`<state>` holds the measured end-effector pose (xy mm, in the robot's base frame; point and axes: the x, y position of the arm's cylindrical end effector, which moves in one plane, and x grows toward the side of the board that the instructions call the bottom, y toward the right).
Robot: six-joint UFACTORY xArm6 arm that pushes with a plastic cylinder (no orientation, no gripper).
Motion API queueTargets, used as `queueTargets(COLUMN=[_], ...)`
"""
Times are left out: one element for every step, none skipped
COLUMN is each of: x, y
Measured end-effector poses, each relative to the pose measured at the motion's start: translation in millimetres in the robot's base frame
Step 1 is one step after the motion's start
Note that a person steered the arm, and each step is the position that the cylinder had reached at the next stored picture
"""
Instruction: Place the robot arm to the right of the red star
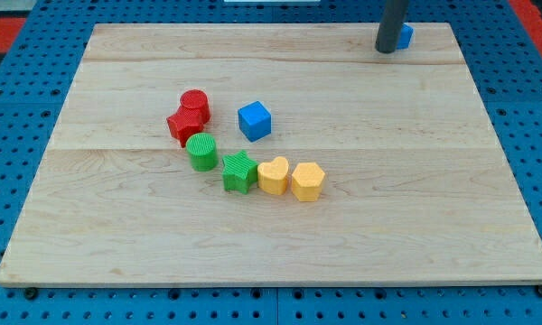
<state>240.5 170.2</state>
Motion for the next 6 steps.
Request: queueTargets(x=[-3,17,8,16,54,90], y=[0,-31,-118,-214,-244,-247])
